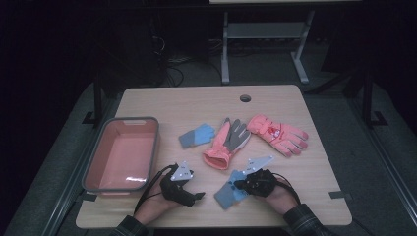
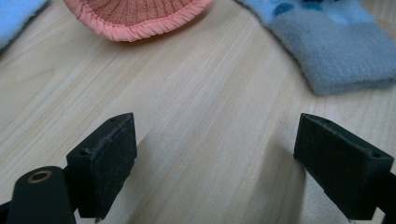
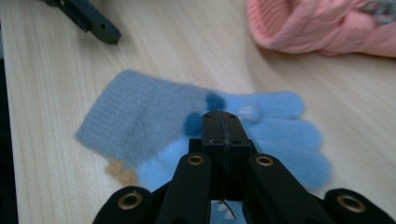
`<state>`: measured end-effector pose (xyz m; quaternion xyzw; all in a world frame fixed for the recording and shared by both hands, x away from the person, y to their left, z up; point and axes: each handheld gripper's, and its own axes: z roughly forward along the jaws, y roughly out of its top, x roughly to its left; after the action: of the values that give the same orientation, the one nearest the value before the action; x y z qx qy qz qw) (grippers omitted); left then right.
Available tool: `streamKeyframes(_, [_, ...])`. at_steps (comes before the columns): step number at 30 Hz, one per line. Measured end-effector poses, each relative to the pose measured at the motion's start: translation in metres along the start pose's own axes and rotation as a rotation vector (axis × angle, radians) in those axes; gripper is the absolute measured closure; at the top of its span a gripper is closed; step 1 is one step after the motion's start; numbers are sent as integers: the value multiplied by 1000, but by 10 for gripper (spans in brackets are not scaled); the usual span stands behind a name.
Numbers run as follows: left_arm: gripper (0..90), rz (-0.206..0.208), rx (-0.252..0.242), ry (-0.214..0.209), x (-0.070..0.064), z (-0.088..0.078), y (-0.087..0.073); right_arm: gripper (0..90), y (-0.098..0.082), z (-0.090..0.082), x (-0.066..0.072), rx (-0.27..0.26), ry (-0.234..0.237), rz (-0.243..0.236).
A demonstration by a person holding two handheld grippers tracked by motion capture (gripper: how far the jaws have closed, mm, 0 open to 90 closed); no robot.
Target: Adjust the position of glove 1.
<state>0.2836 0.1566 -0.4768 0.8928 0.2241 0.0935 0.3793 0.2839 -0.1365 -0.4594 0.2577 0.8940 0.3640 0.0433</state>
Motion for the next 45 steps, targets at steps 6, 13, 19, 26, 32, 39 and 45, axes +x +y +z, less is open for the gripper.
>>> streamKeyframes(6, [124,1,-3,1,0,0,0,899,-3,-14,-8,-49,-19,32])
streamKeyframes(13, [123,4,-1,0,0,0,0,807,-19,-34,-32,-94,-88,82])
streamKeyframes(19, [123,4,-1,1,0,0,0,736,-31,-44,-48,-107,-136,109])
streamKeyframes(26, [123,4,-2,0,0,0,0,533,-47,-45,-68,-107,-224,146])
streamKeyframes(32, [126,-10,12,4,0,1,3,323,-51,-35,-78,-91,-319,195])
streamKeyframes(39, [130,-57,42,-33,1,0,10,177,-54,-32,-84,-105,-335,239])
streamKeyframes(45, [130,-82,59,-52,1,-8,21,135,-54,-31,-85,-94,-330,236])
